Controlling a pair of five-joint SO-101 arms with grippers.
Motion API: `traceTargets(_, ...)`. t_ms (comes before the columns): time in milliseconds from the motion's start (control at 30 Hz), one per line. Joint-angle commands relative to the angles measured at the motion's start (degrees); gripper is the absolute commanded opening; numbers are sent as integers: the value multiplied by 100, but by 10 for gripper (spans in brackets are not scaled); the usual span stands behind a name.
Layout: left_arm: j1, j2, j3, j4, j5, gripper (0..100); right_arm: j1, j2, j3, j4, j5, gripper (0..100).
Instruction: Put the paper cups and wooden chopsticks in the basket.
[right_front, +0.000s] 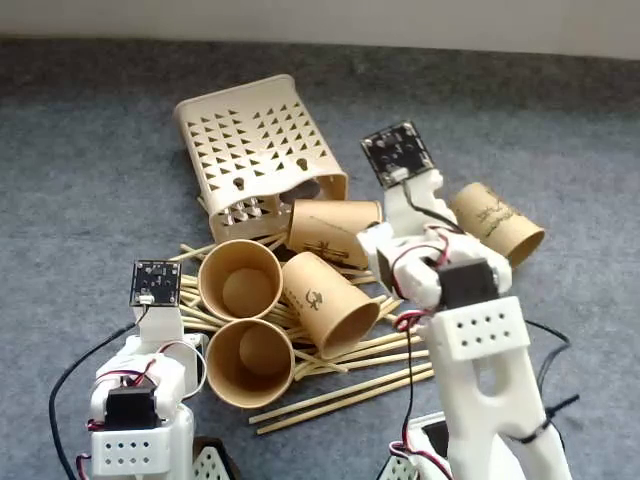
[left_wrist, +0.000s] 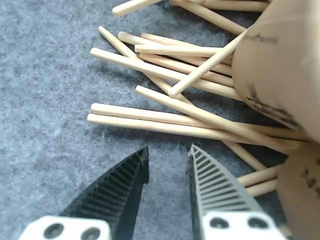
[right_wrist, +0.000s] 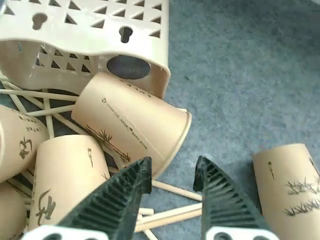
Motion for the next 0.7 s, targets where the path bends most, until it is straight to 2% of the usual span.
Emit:
traceTargets(0,4,-40,110,9,0,137,-233,365,-286,-664,-44,151)
traceTargets(233,4,-40,110,9,0,137,-268,1376,-330,-1332,-35,151)
traceTargets(667,4,-40,110,9,0,137,-303,2343,-312,-2905,-53,151)
